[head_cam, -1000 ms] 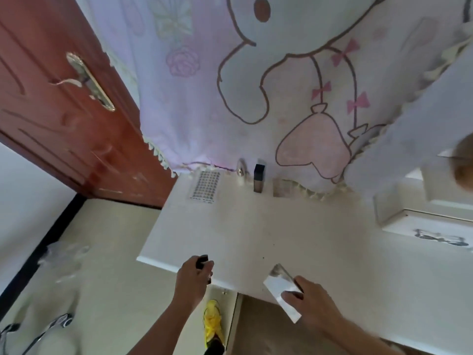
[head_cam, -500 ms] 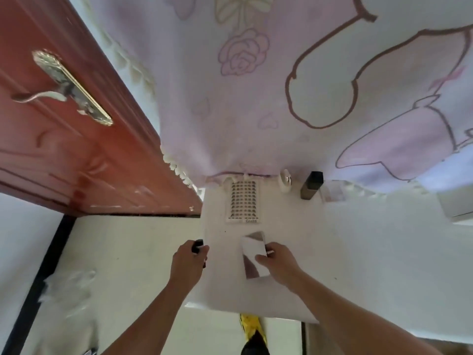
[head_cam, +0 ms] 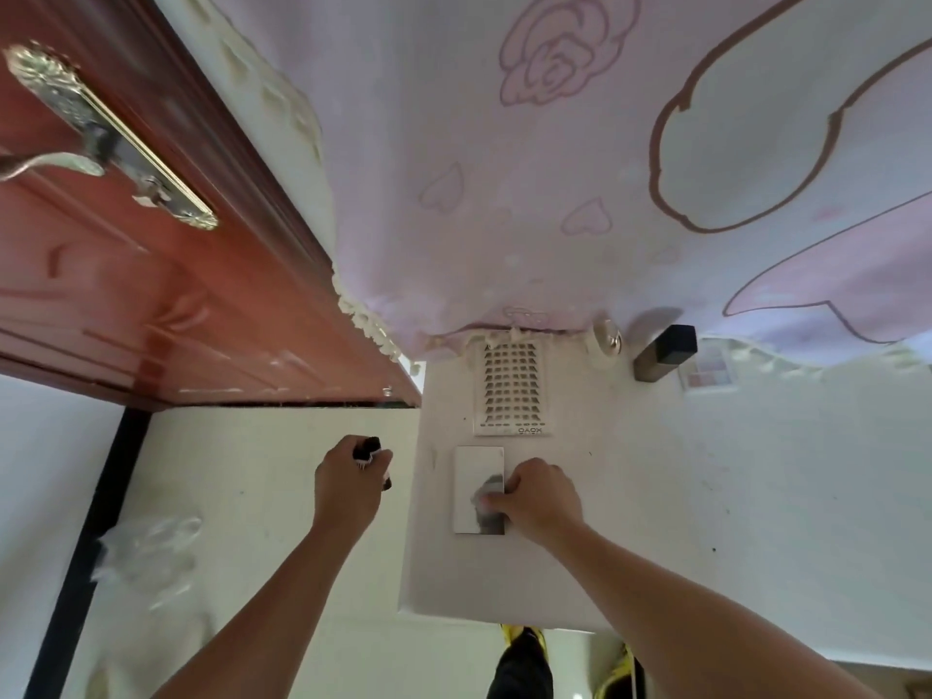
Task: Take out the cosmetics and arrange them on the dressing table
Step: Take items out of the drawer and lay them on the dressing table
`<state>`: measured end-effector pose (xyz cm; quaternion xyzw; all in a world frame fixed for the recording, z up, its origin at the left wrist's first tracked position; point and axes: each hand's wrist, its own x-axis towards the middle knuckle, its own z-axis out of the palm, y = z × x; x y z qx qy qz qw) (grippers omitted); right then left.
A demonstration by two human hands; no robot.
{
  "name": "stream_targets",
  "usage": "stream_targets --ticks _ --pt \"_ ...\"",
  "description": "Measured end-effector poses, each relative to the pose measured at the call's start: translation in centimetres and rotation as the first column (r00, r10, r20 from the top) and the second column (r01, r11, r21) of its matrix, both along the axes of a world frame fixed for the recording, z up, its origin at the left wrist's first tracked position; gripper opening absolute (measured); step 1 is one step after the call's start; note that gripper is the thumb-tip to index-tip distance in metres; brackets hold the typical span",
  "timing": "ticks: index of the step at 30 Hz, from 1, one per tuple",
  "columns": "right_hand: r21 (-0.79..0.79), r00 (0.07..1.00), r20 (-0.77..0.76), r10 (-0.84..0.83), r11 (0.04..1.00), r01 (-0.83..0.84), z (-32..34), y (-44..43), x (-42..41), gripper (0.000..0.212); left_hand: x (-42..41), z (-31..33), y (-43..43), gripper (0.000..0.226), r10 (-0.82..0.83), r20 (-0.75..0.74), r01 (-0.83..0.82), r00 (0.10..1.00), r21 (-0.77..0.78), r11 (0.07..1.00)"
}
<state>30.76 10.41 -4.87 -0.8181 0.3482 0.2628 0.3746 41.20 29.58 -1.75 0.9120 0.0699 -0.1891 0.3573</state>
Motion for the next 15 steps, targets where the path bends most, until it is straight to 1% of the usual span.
stream_targets --ticks 2,4,6,10,12,15 --pt "-0.037 1.000 -0.017 0.025 0.999 -0.025 0.0 -0.2 -0.1 0.040 0.3 0.1 -0.8 0.008 -0.002 0.009 0.003 1.000 -0.040 0.999" --pt "-0.049 1.000 -0.018 0.017 0.999 -0.017 0.0 -1.0 -0.7 0.045 0.3 0.3 -1.9 0.010 -0.035 -0.009 0.035 0.999 -0.079 0.996" --pt "-0.063 1.000 -0.002 -0.019 0.998 0.019 0.2 -2.8 -1.8 0.047 -0.2 0.5 -3.8 0.011 -0.102 -0.024 0.099 0.994 -0.121 0.988" --pt "-0.094 0.991 0.027 -0.131 0.987 0.133 0.4 -7.6 -4.9 0.042 -2.2 0.0 -8.7 0.016 -0.234 -0.014 0.228 0.972 -0.177 0.957" --pt "-0.088 0.982 0.038 -0.184 0.978 0.187 0.4 -9.3 -6.6 0.042 -3.6 -0.7 -11.0 0.021 -0.289 0.012 0.286 0.957 -0.197 0.938" --pt "-0.090 0.974 0.041 -0.222 0.970 0.225 0.4 -10.5 -8.1 0.042 -5.1 -1.7 -13.8 0.018 -0.387 0.113 0.401 0.915 -0.146 0.904"
